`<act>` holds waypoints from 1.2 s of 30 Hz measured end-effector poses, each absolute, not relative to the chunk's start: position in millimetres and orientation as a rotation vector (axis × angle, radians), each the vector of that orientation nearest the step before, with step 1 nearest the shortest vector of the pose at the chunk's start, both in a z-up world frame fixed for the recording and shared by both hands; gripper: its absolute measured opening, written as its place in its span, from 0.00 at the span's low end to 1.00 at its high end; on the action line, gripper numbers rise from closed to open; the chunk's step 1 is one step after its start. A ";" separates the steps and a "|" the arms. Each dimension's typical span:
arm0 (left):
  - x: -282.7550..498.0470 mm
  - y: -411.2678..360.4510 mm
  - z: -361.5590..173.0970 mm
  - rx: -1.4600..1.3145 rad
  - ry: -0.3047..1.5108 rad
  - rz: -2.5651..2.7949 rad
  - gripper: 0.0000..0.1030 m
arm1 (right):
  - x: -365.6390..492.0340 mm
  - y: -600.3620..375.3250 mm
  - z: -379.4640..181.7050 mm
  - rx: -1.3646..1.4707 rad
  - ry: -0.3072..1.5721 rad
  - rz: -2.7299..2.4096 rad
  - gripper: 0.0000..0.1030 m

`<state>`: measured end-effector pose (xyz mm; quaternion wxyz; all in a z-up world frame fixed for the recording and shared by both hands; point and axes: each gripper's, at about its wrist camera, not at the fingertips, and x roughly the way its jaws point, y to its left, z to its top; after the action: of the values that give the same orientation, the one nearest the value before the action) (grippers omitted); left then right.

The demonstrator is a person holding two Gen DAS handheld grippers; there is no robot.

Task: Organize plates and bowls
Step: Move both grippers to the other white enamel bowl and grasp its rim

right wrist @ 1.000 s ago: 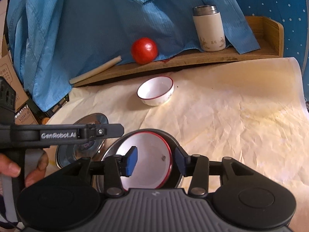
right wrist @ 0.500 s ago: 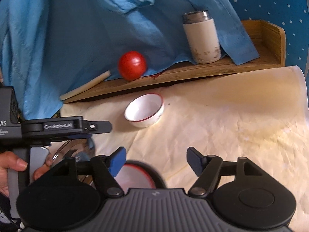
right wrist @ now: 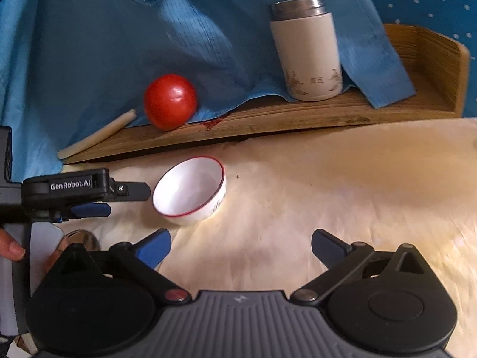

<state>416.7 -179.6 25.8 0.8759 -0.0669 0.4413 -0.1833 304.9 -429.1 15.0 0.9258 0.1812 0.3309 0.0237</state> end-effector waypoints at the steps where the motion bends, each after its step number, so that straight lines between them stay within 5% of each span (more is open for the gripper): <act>1: 419.3 -180.7 24.3 -0.129 0.922 -0.378 0.99 | 310.7 -428.5 14.2 0.367 0.682 0.050 1.00; 21: 442.0 -193.7 7.6 -0.040 0.927 -0.364 0.99 | 370.7 -420.7 7.5 0.290 0.733 0.054 0.99; 36: 438.5 -204.6 3.7 0.027 0.910 -0.386 0.99 | 368.9 -420.2 -1.3 0.277 0.715 0.085 0.83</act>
<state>438.5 -204.6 3.7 0.8803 0.0128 0.4366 -0.1852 368.9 -420.2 -1.3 0.9265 0.1352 0.3488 0.0414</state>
